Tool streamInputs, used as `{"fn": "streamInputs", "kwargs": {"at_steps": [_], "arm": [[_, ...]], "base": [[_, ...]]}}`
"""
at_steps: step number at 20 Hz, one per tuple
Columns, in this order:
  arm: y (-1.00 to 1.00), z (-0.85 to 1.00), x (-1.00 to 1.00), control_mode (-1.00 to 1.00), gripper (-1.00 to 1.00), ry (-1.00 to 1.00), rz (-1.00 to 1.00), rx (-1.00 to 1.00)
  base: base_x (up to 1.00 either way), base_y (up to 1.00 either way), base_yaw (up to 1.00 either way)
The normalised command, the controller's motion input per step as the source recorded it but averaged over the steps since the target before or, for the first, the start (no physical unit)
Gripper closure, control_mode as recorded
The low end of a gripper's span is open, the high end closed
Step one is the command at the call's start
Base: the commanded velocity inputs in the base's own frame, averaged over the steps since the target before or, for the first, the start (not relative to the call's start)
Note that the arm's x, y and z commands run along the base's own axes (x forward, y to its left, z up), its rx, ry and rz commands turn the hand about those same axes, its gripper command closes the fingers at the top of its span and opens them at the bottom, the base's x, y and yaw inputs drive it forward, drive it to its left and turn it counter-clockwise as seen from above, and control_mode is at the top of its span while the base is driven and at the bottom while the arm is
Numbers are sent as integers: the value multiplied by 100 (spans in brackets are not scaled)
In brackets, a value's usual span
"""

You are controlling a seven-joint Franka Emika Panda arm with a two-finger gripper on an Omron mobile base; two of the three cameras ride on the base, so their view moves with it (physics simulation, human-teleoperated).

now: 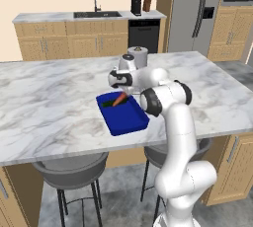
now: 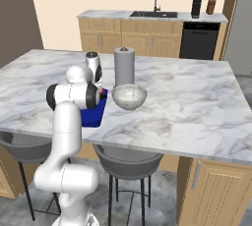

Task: Place the two vegetables and bowl onto the tray for setting up a vegetable dip station.

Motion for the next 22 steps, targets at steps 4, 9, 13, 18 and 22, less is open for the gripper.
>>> {"fn": "streamInputs", "kwargs": {"at_steps": [4,9,13,18,22], "arm": [[0,41,0,-100,-100,0,0,0],[-6,52,0,-100,-100,0,0,0],[-10,48,-1,-100,-100,2,0,0],[-14,38,-14,-100,-100,4,0,-5],[-19,29,-31,-100,-100,6,0,-8]], "base": [[0,0,0],[0,0,0],[0,0,0],[0,0,0],[0,0,0]]}}
